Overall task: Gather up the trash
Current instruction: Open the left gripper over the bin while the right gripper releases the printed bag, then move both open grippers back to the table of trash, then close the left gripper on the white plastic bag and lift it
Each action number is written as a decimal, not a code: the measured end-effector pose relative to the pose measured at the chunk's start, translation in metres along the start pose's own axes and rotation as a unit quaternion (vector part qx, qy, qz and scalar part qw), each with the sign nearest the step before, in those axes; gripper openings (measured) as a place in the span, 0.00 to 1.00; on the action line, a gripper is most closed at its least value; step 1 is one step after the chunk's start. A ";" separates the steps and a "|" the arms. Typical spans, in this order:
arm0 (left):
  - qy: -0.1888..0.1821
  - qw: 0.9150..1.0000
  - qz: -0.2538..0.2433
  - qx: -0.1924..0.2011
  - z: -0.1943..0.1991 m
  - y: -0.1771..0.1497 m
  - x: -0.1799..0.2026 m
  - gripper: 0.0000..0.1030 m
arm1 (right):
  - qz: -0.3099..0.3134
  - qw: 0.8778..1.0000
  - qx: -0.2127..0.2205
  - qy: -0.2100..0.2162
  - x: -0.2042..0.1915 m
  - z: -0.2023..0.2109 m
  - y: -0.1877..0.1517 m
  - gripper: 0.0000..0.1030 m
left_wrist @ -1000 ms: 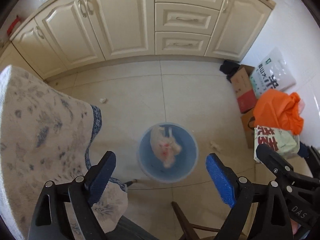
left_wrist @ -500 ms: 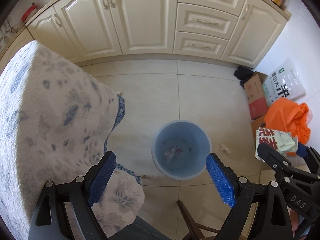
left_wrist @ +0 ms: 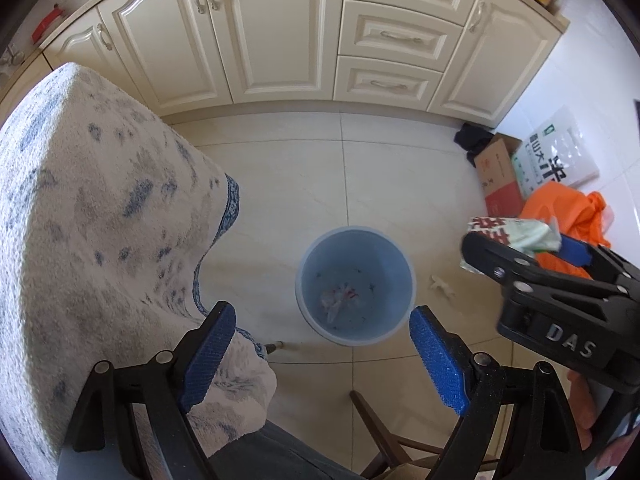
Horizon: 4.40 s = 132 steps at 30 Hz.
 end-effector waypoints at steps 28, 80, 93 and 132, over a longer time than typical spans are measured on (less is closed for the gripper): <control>-0.003 1.000 0.003 -0.004 0.011 -0.010 -0.003 0.83 | -0.038 0.998 -0.036 -0.045 0.021 0.002 -0.024 0.92; 0.131 0.925 0.281 0.218 0.274 -0.320 -0.123 0.99 | 0.218 0.960 0.144 0.098 -0.201 0.150 -0.072 1.00; 0.169 0.884 0.367 0.233 0.316 -0.406 -0.125 0.99 | 0.286 0.938 0.128 0.152 -0.271 0.137 -0.077 1.00; 0.163 0.893 0.411 0.084 0.153 -0.275 -0.359 0.99 | 0.387 0.908 -0.011 0.159 -0.428 -0.005 -0.030 1.00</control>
Point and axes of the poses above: each gripper's, at about its wrist camera, not at the fingertips, and z roughly against the way its jaws point, x to its right, y to its top, the point moved 1 cm from there along -z, roughly the way its jaws point, and after that the axes turned 13 degrees about y, right-handed, at the moved point
